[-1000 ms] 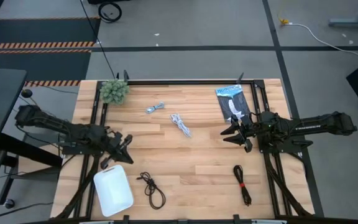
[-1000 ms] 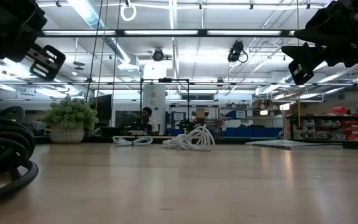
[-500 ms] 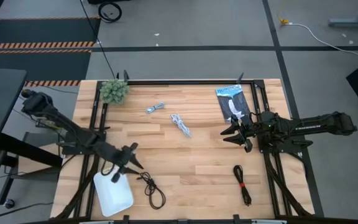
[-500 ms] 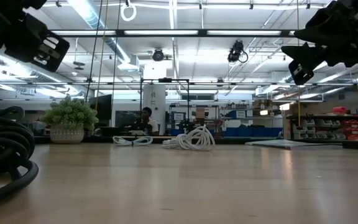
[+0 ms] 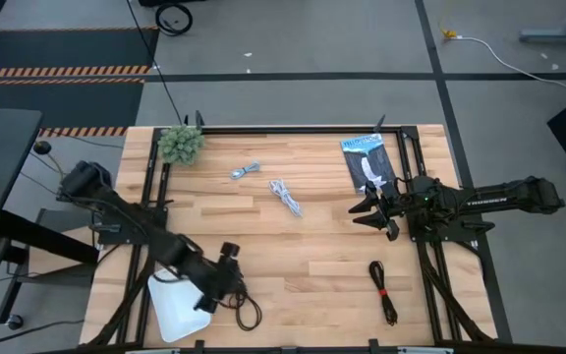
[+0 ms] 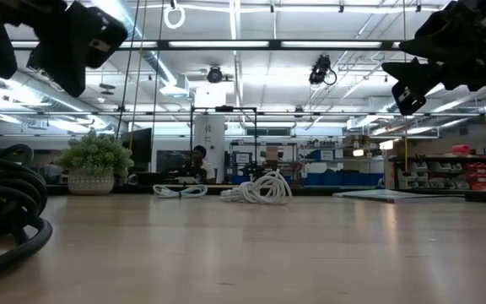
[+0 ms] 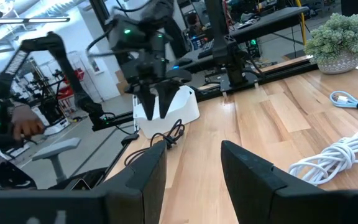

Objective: Pick and place USB-C Cables
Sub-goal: Put the left black usb cable into the white bin

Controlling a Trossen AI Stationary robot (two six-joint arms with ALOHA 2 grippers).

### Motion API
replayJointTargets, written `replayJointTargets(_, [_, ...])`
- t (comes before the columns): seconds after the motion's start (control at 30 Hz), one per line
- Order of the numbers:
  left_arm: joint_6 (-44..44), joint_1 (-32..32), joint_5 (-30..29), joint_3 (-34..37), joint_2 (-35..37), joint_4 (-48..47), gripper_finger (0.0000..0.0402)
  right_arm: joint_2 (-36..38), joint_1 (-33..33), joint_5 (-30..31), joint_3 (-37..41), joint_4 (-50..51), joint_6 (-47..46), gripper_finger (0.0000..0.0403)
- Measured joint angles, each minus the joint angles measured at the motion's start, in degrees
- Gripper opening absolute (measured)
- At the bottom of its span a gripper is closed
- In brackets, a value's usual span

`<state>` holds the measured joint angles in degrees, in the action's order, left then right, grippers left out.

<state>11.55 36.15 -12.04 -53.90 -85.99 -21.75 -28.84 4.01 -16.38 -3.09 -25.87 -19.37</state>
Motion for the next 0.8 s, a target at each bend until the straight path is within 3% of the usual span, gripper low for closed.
replayJointTargets(0.33, [-6.2, -2.7, 7.9, -22.7, -15.5, -22.8, 0.0203, 0.0, 0.0, 0.0, 0.0, 0.0, 0.0, 0.0159])
replayJointTargets(0.8, [-16.3, -3.1, 9.7, -24.8, -24.9, -24.0, 0.0213, 0.0, 0.0, 0.0, 0.0, -0.2, 0.0, 0.0159])
